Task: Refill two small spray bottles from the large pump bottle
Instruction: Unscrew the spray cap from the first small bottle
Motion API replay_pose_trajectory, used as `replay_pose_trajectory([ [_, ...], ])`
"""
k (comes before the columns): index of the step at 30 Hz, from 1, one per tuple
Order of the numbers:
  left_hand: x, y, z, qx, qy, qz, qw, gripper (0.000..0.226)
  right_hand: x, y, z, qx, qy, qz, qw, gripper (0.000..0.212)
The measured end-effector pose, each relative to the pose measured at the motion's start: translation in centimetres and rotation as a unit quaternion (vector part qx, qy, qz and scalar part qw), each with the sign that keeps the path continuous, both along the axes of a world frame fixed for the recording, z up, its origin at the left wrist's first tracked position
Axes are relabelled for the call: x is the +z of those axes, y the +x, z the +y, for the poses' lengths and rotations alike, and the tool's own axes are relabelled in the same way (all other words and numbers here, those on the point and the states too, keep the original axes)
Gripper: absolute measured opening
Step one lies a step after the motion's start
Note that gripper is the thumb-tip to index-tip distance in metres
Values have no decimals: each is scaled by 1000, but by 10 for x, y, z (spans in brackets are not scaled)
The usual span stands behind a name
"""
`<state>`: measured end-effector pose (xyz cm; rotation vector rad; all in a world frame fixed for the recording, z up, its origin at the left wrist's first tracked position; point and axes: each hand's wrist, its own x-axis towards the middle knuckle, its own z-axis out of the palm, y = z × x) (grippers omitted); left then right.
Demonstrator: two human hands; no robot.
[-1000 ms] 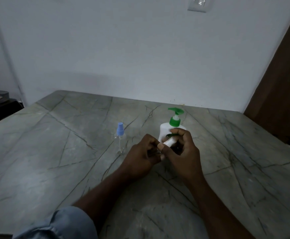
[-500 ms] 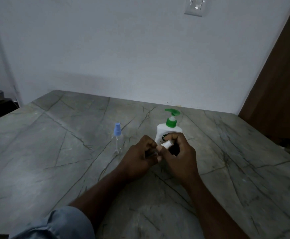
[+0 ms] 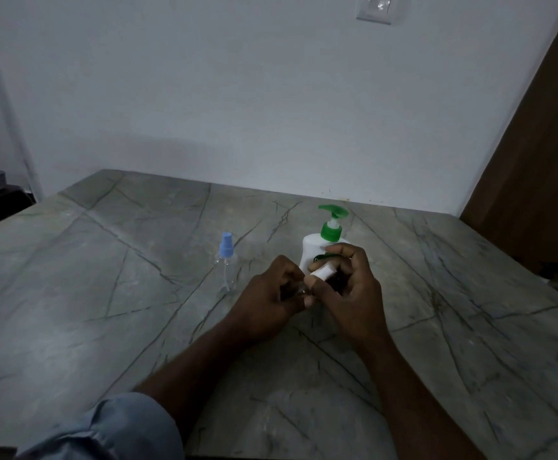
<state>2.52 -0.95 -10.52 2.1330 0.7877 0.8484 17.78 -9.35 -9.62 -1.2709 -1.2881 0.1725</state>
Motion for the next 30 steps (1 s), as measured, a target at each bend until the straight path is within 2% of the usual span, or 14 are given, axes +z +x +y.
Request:
replay_pose_trajectory([
  [2, 0, 1, -1, 1, 4, 1, 1000, 34, 0, -1, 0, -39, -11, -4, 999, 50],
  [4, 0, 1, -2, 4, 8, -2, 1000, 32, -2, 0, 2, -72, -14, -19, 997, 37],
  [8, 0, -2, -3, 4, 4, -21, 1000, 30, 0, 7, 0, -41, 38, -7, 998, 33],
  [12, 1, -3, -4, 8, -1, -54, 998, 26, 7, 22, 0, -69, 125, 131, 981, 24],
  [15, 3, -3, -5, 5, -7, -88, 996, 28, 9, 37, 2, -91, 167, 251, 949, 18],
  [17, 4, -3, -5, 8, -3, -95, 995, 32, 7, 46, 4, -103, 179, 318, 925, 23],
  [23, 3, -1, -4, 29, 26, -97, 994, 29, 4, 60, 6, -114, 206, 427, 873, 25],
  [25, 3, -1, -4, 48, 27, -94, 994, 36, -2, 64, 9, -197, 155, 366, 896, 24],
  [27, 4, -1, -5, 68, 17, -93, 993, 43, -10, 66, 9, -309, 27, 205, 928, 23],
  [30, 5, -1, -4, 81, 17, -103, 991, 46, -22, 64, 11, -331, -108, 20, 937, 20],
])
